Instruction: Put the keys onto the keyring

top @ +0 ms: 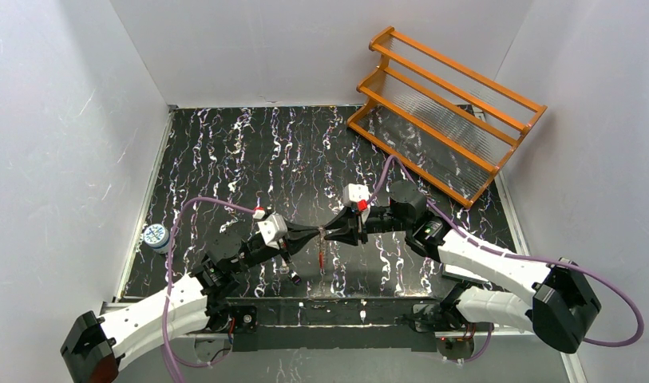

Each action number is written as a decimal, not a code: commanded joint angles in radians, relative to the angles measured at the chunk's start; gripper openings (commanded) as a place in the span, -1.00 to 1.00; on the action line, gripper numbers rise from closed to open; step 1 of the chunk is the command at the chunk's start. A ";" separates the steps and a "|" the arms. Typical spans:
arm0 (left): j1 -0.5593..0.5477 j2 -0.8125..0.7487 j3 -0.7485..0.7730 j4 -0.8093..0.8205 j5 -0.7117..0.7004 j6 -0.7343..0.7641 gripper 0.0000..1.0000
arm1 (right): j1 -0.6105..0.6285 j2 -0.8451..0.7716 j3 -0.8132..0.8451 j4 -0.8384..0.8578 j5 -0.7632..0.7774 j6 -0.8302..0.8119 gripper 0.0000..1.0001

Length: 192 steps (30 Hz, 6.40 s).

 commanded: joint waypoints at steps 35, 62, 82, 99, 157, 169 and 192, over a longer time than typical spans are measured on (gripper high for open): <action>-0.005 0.081 0.119 -0.239 0.034 0.156 -0.56 | 0.001 0.046 0.197 -0.331 -0.010 -0.248 -0.97; -0.005 0.151 0.146 -0.192 0.040 0.140 -1.00 | 0.002 0.068 0.206 -0.331 -0.033 -0.239 -0.96; -0.005 -0.253 0.092 -0.395 -0.457 0.049 -1.00 | 0.000 -0.018 0.108 -0.098 0.513 0.295 0.97; -0.005 -0.351 0.440 -1.006 -0.716 0.160 -1.00 | 0.081 0.307 0.065 0.088 0.133 0.297 0.49; -0.005 -0.447 0.430 -1.089 -0.751 0.102 -1.00 | 0.402 0.643 0.338 -0.131 0.592 0.083 -0.97; -0.005 -0.364 0.373 -0.975 -0.660 0.122 -1.00 | 0.119 0.265 0.123 -0.195 0.453 0.225 -0.97; -0.005 -0.005 0.084 -0.293 -0.127 0.229 -1.00 | -0.068 0.244 0.323 -0.452 0.021 0.169 -0.97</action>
